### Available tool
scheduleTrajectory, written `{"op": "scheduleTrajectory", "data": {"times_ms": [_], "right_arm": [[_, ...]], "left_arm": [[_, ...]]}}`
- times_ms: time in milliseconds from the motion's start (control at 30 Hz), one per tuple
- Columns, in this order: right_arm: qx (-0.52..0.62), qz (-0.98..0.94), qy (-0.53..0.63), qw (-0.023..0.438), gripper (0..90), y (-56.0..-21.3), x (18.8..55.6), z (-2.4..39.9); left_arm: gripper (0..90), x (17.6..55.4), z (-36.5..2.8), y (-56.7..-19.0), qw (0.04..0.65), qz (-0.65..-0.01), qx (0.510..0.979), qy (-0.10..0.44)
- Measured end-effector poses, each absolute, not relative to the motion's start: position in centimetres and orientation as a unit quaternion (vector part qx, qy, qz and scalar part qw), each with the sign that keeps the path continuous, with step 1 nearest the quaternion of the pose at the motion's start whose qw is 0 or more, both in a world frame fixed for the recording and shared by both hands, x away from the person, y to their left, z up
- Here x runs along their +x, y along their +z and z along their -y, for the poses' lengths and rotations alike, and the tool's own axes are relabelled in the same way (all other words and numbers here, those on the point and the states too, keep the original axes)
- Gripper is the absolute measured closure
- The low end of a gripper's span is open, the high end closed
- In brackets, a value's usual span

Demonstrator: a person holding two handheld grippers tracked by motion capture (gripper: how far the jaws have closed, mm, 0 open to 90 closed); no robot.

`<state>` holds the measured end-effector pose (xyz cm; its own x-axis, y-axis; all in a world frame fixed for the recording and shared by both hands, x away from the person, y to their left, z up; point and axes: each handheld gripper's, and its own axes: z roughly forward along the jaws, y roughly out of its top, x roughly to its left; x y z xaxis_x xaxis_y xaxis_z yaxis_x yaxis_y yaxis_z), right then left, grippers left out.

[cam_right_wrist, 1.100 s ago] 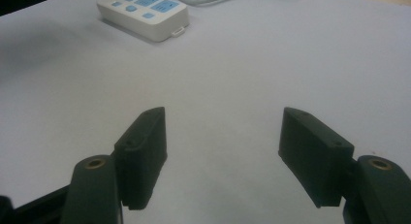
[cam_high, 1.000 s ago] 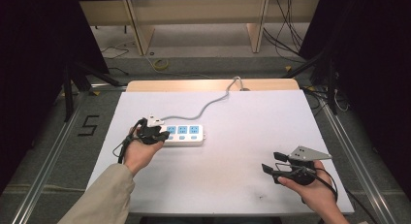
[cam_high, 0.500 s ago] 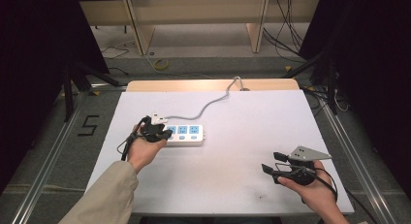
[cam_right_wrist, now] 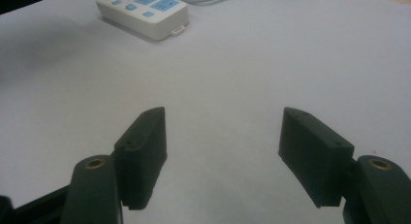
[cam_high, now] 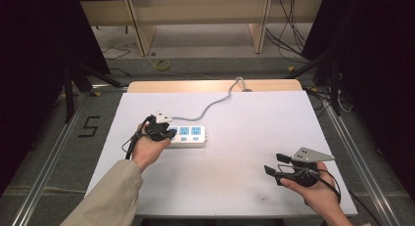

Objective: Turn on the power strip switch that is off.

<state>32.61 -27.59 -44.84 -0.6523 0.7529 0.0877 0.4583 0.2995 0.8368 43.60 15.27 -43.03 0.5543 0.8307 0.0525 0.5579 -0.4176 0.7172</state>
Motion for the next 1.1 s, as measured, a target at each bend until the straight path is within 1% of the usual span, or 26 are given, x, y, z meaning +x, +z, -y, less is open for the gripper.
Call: {"op": "scheduleTrajectory", "data": {"times_ms": [1100], "right_arm": [[0.385, -0.789, 0.450, 0.163, 34.3, -44.9, 32.7, 27.6]], "left_arm": [[89.9, 45.0, -13.7, -43.8, 0.321, -0.420, 0.827, 0.192]]}}
